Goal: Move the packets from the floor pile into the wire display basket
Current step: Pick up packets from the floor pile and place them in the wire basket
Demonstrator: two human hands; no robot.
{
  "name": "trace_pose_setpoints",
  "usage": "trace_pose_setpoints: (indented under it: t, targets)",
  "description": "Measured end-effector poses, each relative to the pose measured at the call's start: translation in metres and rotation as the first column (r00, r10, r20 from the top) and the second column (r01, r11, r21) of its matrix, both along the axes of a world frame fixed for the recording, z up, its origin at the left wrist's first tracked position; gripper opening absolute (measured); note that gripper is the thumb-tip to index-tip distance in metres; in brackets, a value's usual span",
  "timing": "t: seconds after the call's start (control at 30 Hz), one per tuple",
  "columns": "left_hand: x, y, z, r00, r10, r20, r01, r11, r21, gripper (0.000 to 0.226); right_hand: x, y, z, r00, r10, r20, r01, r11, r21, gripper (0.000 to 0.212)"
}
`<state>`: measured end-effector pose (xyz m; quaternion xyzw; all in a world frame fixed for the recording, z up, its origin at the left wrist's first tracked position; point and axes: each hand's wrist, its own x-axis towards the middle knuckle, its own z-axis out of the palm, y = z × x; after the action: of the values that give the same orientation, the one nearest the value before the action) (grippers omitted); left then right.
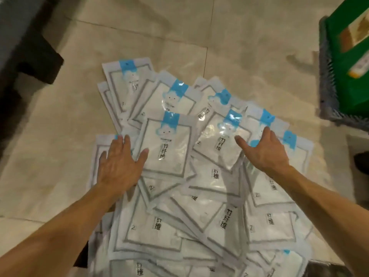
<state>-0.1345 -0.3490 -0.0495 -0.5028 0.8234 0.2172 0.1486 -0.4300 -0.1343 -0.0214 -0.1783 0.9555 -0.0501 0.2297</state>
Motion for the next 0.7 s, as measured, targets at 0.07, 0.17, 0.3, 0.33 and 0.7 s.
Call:
trace_pose_setpoints:
  t: [0.07, 0.17, 0.3, 0.33, 0.7]
  targets:
    - [-0.009, -0.006, -0.043, 1.000, 0.019, -0.008, -0.019, 1.000, 0.002, 0.094, -0.001, -0.008, -0.048, 0.999, -0.034, -0.010, 0.034, 0.999, 0.033, 0.129]
    - [-0.015, -0.009, -0.091, 0.999, 0.037, -0.038, -0.037, 0.999, -0.018, 0.104, 0.001, -0.018, -0.100, 0.989, -0.146, -0.012, 0.146, 0.989, 0.029, 0.138]
    - [-0.015, -0.002, -0.118, 0.963, 0.111, -0.245, -0.130, 0.990, -0.063, 0.093, 0.003, -0.015, -0.135, 0.965, -0.261, -0.033, 0.255, 0.958, -0.132, 0.138]
    - [-0.014, -0.002, -0.117, 0.937, 0.147, -0.317, -0.171, 0.984, -0.051, 0.090, 0.001, -0.014, -0.135, 0.952, -0.305, -0.026, 0.294, 0.936, -0.195, 0.135]
    - [-0.009, -0.007, -0.019, 0.641, 0.518, -0.567, -0.329, 0.852, 0.406, 0.023, -0.003, 0.004, -0.040, 0.794, -0.318, 0.518, 0.606, 0.486, -0.630, 0.038]
